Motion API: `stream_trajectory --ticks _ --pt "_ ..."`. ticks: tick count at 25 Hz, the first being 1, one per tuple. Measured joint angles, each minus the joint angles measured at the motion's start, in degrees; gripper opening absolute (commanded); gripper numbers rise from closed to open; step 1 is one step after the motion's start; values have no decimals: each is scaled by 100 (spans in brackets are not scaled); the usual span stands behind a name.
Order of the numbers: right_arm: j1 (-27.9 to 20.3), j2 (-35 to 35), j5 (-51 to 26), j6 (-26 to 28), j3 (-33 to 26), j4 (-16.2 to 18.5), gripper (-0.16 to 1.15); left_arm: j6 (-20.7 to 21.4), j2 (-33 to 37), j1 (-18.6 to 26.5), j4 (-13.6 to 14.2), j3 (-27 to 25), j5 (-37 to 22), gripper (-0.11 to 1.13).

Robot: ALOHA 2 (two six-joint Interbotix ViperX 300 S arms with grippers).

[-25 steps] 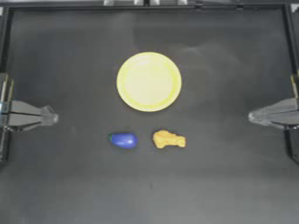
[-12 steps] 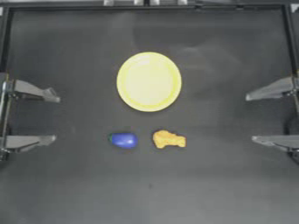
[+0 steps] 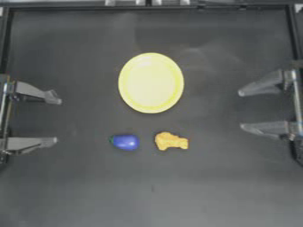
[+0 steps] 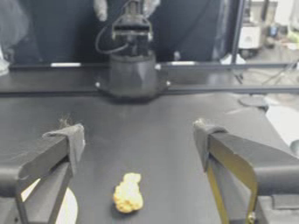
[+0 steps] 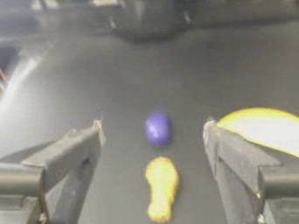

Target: Put brown chicken wing on plate

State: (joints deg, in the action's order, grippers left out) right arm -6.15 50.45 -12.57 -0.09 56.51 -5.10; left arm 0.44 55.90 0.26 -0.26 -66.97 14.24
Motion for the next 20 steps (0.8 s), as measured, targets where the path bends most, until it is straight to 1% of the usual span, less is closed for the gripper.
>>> stream_trajectory --ticks 3,8,10,13,20 --pt "-44 -624 -668 0 -501 44 99 0 9 0 0 0 -9 103" --pt "-26 -1714 -1521 0 -1301 193 99 -9 0 18 -9 -9 -79 103" --pt "-26 -2109 -1740 -9 -1538 220 99 -9 9 62 -44 0 -114 103" --pt "-9 -2496 -2030 0 -1942 237 99 -9 0 88 -79 -9 -132 103" --pt "79 -3375 -2558 -9 -2531 246 99 -9 -9 97 -79 0 -158 103"
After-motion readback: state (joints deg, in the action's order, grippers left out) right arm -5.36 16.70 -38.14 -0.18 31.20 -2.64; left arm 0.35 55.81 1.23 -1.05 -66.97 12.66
